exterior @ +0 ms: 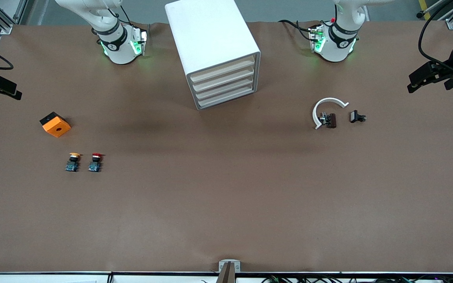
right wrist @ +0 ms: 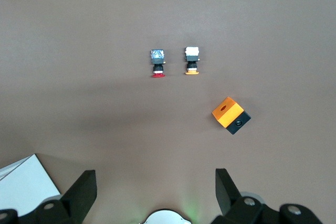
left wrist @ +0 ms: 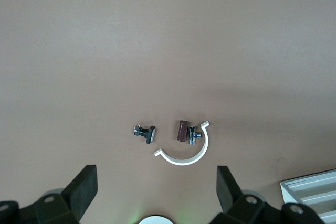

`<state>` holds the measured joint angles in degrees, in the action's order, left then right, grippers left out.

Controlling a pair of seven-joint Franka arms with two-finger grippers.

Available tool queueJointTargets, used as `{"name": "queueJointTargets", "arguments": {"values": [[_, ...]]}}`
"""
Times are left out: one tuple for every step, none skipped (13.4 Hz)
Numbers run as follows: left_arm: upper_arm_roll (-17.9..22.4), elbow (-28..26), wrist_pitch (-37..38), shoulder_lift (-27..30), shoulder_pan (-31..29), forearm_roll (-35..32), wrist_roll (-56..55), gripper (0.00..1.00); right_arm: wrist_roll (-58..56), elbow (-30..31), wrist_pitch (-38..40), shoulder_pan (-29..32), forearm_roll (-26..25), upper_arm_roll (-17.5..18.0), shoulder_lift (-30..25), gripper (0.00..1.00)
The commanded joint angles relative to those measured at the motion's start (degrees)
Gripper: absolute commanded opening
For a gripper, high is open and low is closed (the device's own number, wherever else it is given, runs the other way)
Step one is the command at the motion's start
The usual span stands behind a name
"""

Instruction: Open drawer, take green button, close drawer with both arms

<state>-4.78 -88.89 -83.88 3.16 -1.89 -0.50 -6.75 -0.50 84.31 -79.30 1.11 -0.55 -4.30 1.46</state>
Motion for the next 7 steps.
{"name": "queueJointTargets", "arguments": {"values": [[-0.5,1.4,1.3,-0.6,-0.8,-0.4,0.3,1.00,-0.5,-1.3,0.3,-0.4,0.0,0.0,0.7,1.00],[-0.5,1.5,1.3,-1.1,-0.8,-0.4,0.3,1.00,-0.4,-1.3,-0.1,-0.4,0.1,0.0,0.7,1.00],[-0.5,1.5,1.3,-1.3,-0.7,-0.4,0.1,1.00,-0.4,-0.8,-0.4,-0.2,0.6,0.0,0.7,1.00],[-0.5,1.6,1.3,-2.4,-0.6,-0.4,-0.1,1.00,-0.5,-0.3,-1.0,-0.1,1.3,-0.1,0.7,1.00],[-0.5,1.6,1.3,-3.3,-0.5,-0.3,-0.1,1.00,-0.5,1.1,-2.2,-0.2,1.3,-0.1,0.6,1.00],[-0.5,1.6,1.3,-3.9,-0.2,-0.3,-0.2,1.00,-0.5,2.8,-3.7,-0.4,1.3,-0.1,0.4,1.00],[-0.5,1.6,1.2,-4.6,-0.2,-0.3,-0.2,1.00,-0.5,4.0,-4.9,-0.4,1.3,0.0,0.0,1.00]]}}
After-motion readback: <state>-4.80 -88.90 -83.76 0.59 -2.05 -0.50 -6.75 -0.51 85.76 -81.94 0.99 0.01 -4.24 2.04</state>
